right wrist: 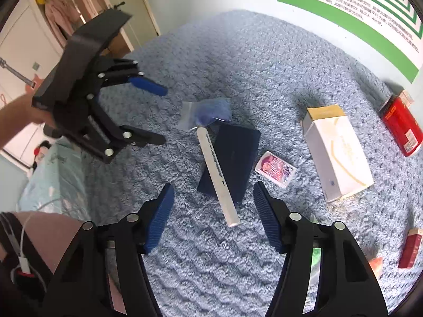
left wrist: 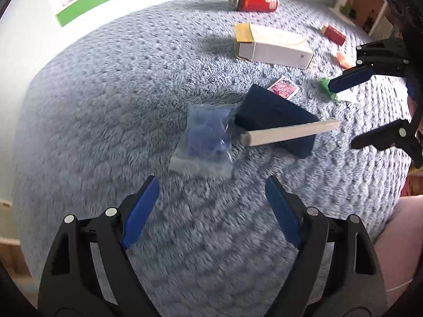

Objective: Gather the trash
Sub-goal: 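Bring both tools back over the bed toward the blue bag and marker, then grasp the blue plastic bag with the left tool while the right tool grasps the white marker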

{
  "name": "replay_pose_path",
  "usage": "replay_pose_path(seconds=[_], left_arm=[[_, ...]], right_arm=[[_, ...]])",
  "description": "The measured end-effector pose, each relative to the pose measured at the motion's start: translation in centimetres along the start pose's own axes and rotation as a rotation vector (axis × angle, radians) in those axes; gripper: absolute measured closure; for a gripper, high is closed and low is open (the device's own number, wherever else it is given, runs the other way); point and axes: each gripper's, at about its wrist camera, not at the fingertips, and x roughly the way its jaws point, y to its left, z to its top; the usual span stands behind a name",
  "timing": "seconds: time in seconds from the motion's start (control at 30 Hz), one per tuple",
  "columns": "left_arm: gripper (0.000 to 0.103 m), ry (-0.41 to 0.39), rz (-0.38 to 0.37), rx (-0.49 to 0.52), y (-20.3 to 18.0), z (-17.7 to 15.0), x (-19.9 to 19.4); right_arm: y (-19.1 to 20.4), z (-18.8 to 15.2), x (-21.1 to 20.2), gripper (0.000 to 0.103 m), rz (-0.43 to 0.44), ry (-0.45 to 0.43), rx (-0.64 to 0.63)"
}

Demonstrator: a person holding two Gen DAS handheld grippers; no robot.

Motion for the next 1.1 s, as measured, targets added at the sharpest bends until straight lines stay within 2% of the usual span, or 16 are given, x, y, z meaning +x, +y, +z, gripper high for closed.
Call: replay_pose_path(seconds=[0.13,0.4,0.5,0.6,0.63,0.73,0.8,0.9,1.1], left_arm=[[0.023,0.009,-0.011,0.040,0.6,0.8,1.7],[0.024,-0.016,-0.043,0.062,1.5,2.3,3.3],[0.038,-0.010,-0.077,0.050,1.6,2.6,4.0],[0.046,-0.025,-0.063,0.069,1.2,2.7,4.2],[0.052,-0.028,-0.058,0.072,1.2,2.7,4.2],[0.068,-0.032,-0.065,0.058,1.9,2.8,3.9],[0.069,-0.036,-0.085,0.041,2.5,2.6,3.6],[0.069,-0.045,-0.055,0.047,2.6,2.2,3.0],[0.069,-0.072,-0.032,-0.014,3.0,1.4,0.4]], right_arm=[[0.0,0.6,1.8,0.045,-0.029,0.049,-0.008],[1.1,0.9,4.2,0.058,-0.104,0.075,-0.108],[1.5,0.8,4.4,0.067,-0.123,0.067,-0.149],[1.9,0.8,4.5,0.085,-0.119,0.067,-0.174],[1.9,0.8,4.5,0.089,-0.122,0.066,-0.177],[1.7,0.9,4.4,0.089,-0.113,0.069,-0.167],[1.3,0.9,4.1,0.089,-0.085,0.072,-0.134],[0.4,1.1,3.2,0.089,-0.055,0.053,-0.089],[-0.7,1.4,1.2,0.089,-0.016,0.018,-0.058]])
